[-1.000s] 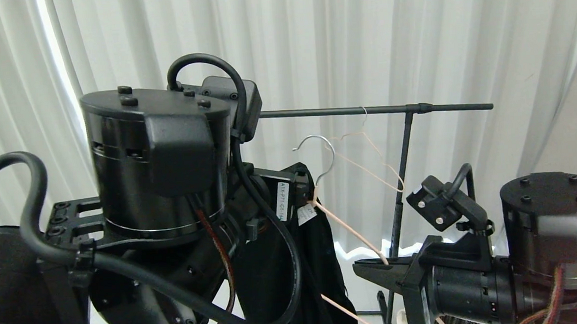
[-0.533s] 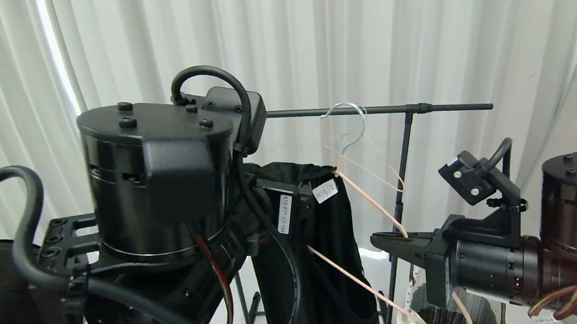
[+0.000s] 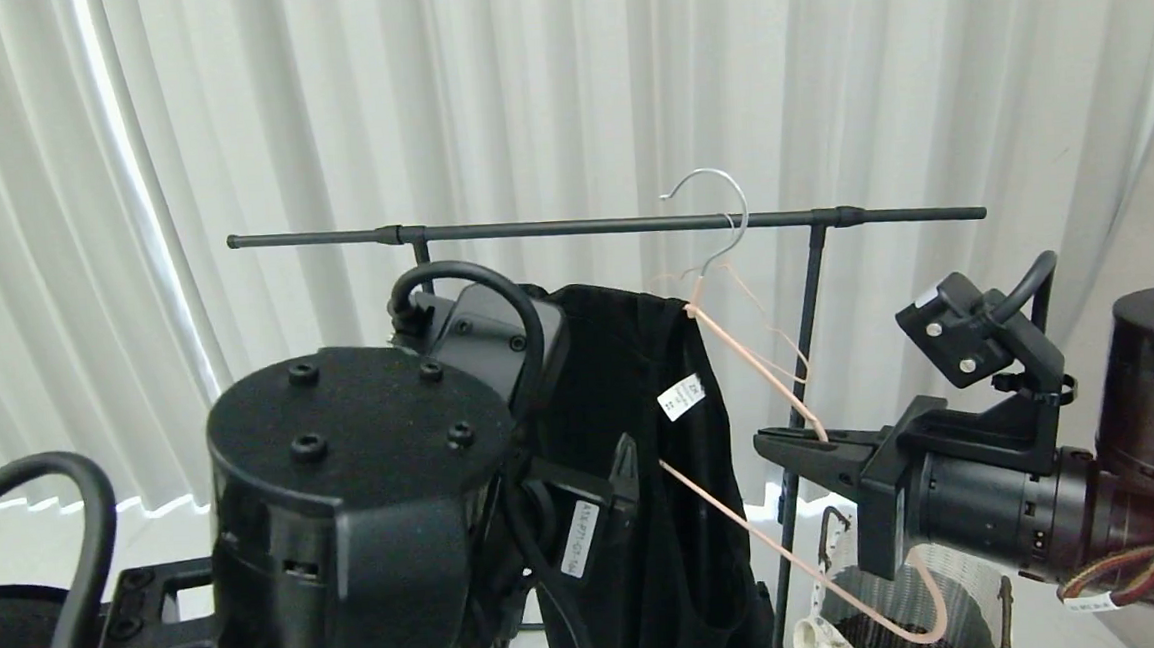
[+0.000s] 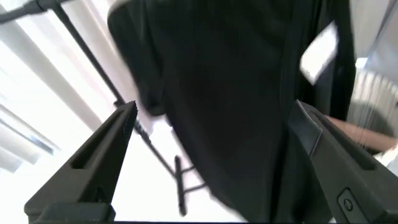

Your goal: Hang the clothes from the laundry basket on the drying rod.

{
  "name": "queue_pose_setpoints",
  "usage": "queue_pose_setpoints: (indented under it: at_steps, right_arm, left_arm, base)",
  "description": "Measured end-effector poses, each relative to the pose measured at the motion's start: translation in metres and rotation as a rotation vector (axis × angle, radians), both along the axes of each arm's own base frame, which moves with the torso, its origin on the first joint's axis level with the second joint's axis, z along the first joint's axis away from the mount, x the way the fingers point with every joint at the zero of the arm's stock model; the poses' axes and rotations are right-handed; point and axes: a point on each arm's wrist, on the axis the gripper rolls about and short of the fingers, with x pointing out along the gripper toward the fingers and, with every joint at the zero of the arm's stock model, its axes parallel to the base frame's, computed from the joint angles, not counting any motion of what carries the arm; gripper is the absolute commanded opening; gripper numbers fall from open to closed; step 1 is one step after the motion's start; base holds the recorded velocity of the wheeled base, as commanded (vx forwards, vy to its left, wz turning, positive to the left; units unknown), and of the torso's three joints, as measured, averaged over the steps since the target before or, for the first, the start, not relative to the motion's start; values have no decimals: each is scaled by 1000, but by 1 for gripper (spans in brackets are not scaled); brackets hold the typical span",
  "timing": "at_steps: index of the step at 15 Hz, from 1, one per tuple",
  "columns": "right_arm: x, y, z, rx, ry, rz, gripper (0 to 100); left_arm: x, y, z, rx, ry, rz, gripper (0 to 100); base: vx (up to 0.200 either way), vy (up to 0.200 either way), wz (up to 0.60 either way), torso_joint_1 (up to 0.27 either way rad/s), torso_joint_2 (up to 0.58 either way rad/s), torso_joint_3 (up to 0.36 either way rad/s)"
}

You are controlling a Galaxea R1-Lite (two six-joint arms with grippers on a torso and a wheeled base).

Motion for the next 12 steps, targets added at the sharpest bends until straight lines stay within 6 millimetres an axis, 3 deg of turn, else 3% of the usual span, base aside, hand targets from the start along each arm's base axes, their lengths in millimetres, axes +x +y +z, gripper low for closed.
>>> queue_pose_setpoints:
  at_steps: [5,9,12]
  right_arm:
    - [-5,-8,-11,-67,-28,8,0]
    - [-29,-35,-38,-159,-11,35,0]
    - [-49,-45,-48,-190,-22,115,0]
  left_arm:
    - [-17,28,-22,110,29,-20,100]
    - [-36,54,-9,144,-20,-157,100]
    - [-55,61,-8,124,-22,-324,100]
  base:
    - [0,0,0,0,0,0]
    - [0,0,0,0,0,0]
    - [0,0,0,0,0,0]
